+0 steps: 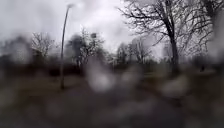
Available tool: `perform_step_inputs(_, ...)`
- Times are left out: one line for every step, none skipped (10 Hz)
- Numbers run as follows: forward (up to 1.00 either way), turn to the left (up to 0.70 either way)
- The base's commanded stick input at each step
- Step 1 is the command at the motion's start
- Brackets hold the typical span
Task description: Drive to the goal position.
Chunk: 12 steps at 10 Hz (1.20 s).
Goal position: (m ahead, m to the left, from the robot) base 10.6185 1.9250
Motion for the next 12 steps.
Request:
perform_step_inputs(1.00,0.00)
perform_step_inputs(1.00,0.00)
perform_step_inputs(1.00,0.00)
perform_step_inputs(1.00,0.00)
perform_step_inputs(1.00,0.00)
perform_step_inputs(1.00,0.00)
perform_step_inputs(1.00,0.00)
perform_step_inputs(1.00,0.00)
perform_step_inputs(1.00,0.00)
perform_step_inputs(1.00,0.00)
perform_step_inputs(1.00,0.08)
perform_step_inputs(1.00,0.20)
